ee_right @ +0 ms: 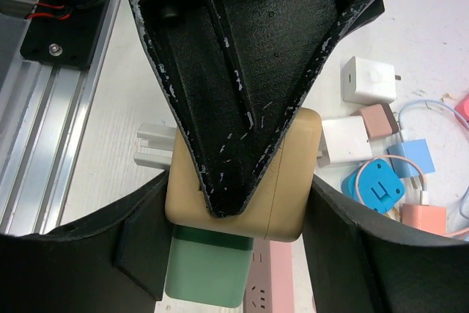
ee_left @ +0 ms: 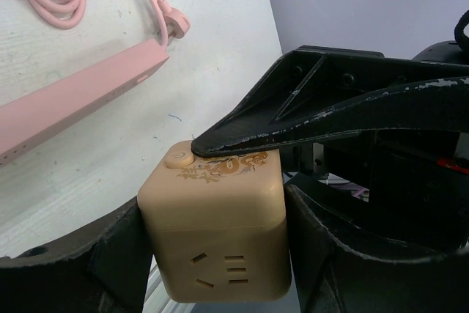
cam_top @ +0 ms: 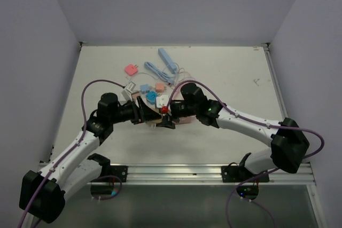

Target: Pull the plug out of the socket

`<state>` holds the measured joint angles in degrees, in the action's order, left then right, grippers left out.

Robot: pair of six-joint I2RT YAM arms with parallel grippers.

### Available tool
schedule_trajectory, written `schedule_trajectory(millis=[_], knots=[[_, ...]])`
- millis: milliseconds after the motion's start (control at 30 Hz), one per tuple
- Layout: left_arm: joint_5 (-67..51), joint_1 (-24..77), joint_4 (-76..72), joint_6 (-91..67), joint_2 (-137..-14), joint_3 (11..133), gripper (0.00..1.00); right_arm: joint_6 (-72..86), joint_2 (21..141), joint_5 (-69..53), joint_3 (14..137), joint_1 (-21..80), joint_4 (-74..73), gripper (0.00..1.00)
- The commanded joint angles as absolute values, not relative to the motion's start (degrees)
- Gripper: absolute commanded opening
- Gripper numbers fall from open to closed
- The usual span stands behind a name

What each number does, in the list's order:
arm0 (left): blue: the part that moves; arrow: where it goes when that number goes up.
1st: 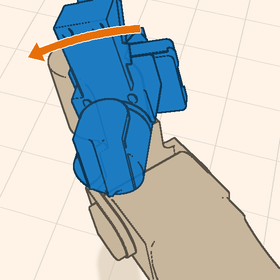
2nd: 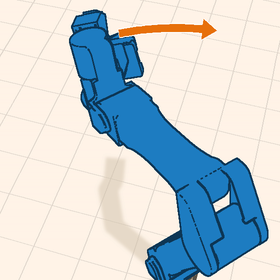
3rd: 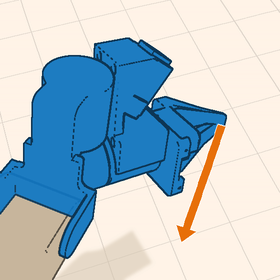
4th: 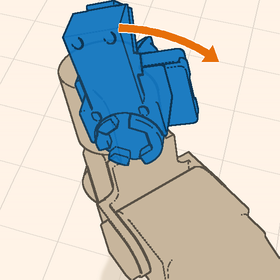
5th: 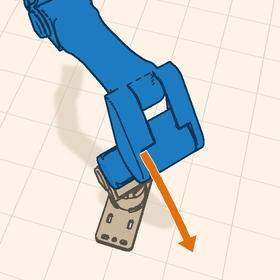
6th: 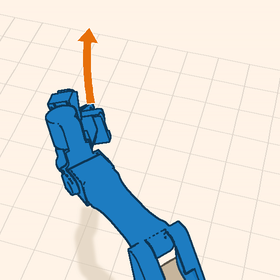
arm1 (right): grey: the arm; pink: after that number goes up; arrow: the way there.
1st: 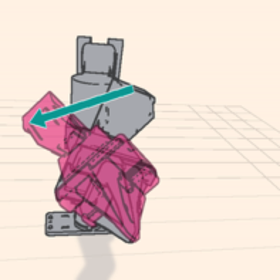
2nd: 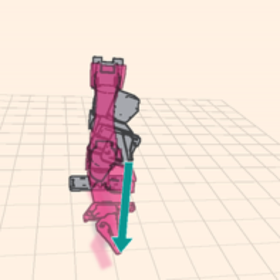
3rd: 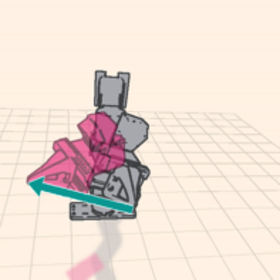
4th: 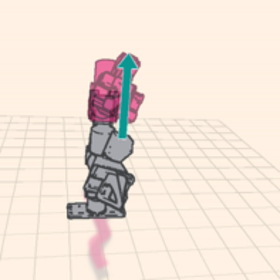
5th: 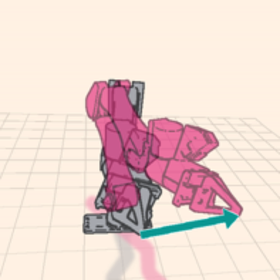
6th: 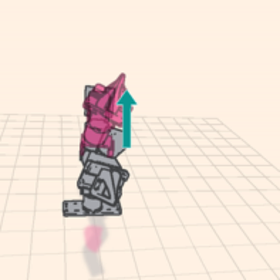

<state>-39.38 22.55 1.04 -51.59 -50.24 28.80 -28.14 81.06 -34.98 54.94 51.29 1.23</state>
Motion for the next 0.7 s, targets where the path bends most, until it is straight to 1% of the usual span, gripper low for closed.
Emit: schedule_trajectory(millis=[0, 33, 67, 100, 167, 200, 300, 367, 400, 533, 667], knots=[[-40.6, 22.9, -0.5, -49.9, -49.7, 29.4, 0.14, -29.3, 81.6, -33.3, 58.4, 51.8, 0.9, 0.51], [-40.4, 22.9, -1.0, -49.1, -49.6, 29.3, 0.09, -29.1, 81.4, -33.0, 58.6, 51.9, 0.5, 0.54], [-40.2, 22.9, -1.1, -48.5, -49.2, 29.2, 0.0, -28.6, 80.8, -32.9, 58.6, 51.8, 0.2, 0.57], [-40.0, 22.9, -1.4, -48.0, -49.0, 29.2, 0.0, -28.3, 80.3, -32.9, 58.4, 51.9, 0.2, 0.62], [-39.2, 22.9, -2.0, -46.0, -48.7, 29.2, 0.0, -27.2, 79.0, -32.9, 58.0, 51.9, -0.8, 0.68], [-39.0, 22.9, -2.2, -45.4, -48.6, 29.2, 0.0, -26.7, 78.7, -32.7, 57.8, 51.9, -1.4, 0.73], [-38.1, 22.9, -2.8, -41.7, -48.2, 29.5, 0.0, -23.9, 77.4, -30.7, 58.0, 51.8, -3.4, 0.79], [-37.1, 22.9, -2.1, -38.2, -47.9, 30.3, 0.0, -21.8, 76.6, -29.9, 58.0, 51.7, -4.7, 0.81], [-36.6, 22.9, -2.0, -36.9, -47.7, 30.7, 0.0, -21.2, 75.8, -29.7, 58.2, 51.8, -5.1, 0.84], [-35.2, 22.9, -1.8, -29.6, -47.4, 32.2, 0.0, -15.1, 73.1, -26.8, 57.8, 51.7, -5.6, 0.88], [-36.4, 22.9, -1.8, -23.7, -45.7, 33.5, 0.0, -10.3, 70.6, -26.0, 56.7, 50.9, -5.5, 0.89]])
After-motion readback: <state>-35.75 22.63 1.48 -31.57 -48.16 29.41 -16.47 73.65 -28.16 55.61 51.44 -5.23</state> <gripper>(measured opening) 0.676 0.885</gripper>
